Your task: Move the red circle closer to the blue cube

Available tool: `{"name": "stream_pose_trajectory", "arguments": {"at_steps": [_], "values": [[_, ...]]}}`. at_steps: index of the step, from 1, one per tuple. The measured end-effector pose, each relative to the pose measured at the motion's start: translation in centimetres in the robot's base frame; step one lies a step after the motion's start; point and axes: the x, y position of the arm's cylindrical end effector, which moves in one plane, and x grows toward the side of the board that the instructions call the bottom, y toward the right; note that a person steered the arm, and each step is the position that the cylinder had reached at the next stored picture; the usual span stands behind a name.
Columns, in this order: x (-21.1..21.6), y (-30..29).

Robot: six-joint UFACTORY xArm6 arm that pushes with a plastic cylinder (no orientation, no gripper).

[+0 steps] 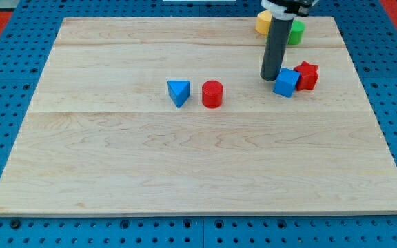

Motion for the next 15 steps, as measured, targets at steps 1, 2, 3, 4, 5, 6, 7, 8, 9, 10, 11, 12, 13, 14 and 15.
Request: {"name": "stream_pose_trajectory", "arguments": {"at_steps": [1,2,3,4,5,6,7,8,9,10,11,12,13,14,15], "values": [[0.0,-6.1],[0.0,-11.6],[0.0,-16.5],[1.9,-19.6],[2.5,-20.6],[2.5,-21.1],[3.0,-21.1],[3.2,-21.1],[4.6,-20.1],[5.0,-17.8],[5.0,-15.2],[5.0,-11.9],[5.0,-7.9],[5.0,-3.8],[5.0,-0.1]]}}
